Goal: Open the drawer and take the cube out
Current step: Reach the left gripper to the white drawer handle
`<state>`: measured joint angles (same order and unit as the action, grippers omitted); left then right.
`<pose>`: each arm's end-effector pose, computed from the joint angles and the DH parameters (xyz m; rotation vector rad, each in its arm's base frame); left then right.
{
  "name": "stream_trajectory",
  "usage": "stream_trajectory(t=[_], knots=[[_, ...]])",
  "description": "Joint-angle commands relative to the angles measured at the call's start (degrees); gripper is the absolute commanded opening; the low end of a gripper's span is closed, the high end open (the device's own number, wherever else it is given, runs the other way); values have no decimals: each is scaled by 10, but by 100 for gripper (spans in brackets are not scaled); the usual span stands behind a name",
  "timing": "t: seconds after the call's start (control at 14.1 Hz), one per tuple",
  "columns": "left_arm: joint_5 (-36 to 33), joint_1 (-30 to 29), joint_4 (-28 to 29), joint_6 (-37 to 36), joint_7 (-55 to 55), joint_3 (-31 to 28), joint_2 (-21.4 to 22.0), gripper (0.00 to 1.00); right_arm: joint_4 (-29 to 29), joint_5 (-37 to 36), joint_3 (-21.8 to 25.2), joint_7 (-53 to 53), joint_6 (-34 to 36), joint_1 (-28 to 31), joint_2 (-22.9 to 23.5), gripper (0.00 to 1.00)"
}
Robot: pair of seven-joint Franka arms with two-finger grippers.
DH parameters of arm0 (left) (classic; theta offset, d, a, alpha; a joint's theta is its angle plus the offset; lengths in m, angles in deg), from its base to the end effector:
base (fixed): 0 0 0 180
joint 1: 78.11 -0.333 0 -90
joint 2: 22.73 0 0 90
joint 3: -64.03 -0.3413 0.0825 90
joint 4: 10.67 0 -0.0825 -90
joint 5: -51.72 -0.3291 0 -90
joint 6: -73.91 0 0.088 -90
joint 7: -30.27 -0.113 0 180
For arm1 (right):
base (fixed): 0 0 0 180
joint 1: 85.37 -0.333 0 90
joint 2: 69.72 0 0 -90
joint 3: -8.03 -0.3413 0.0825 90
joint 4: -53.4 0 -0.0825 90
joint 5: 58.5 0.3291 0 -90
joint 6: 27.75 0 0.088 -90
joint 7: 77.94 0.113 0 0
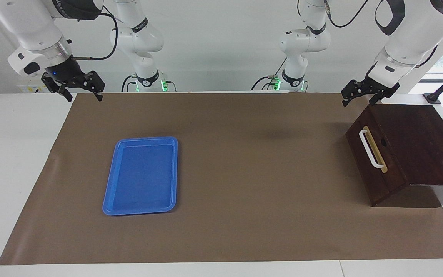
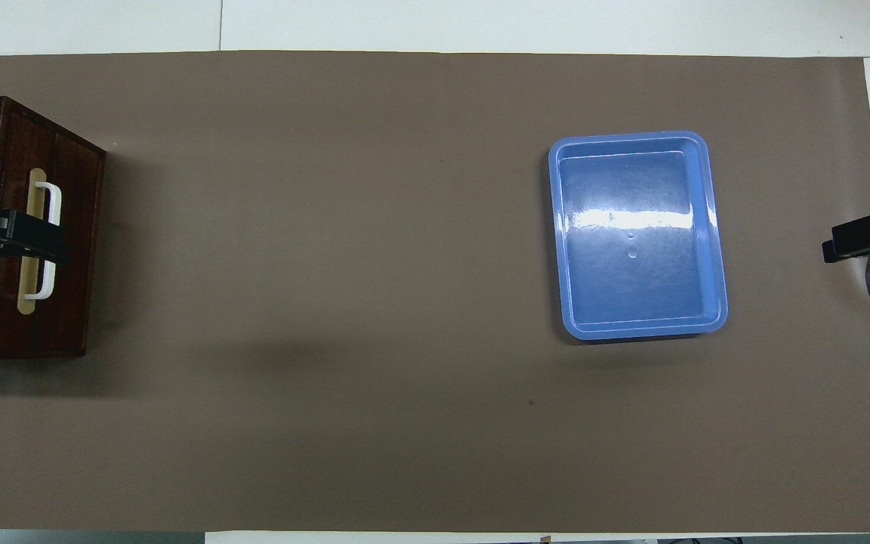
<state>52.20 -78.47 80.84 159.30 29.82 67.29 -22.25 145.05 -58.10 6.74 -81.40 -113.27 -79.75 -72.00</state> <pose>0.4860 -0.0258 0.6304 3.1306 -0.0919 -0.1545 0.4760 -0.0349 0.6448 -3.1291 0.0233 0.1043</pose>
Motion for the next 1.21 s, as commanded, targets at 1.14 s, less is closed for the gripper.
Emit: stream_trajectory(t=[1.14], knots=[[-162, 10, 170, 282, -46, 1, -35, 100, 7, -6, -2, -12, 1, 3, -7, 100]])
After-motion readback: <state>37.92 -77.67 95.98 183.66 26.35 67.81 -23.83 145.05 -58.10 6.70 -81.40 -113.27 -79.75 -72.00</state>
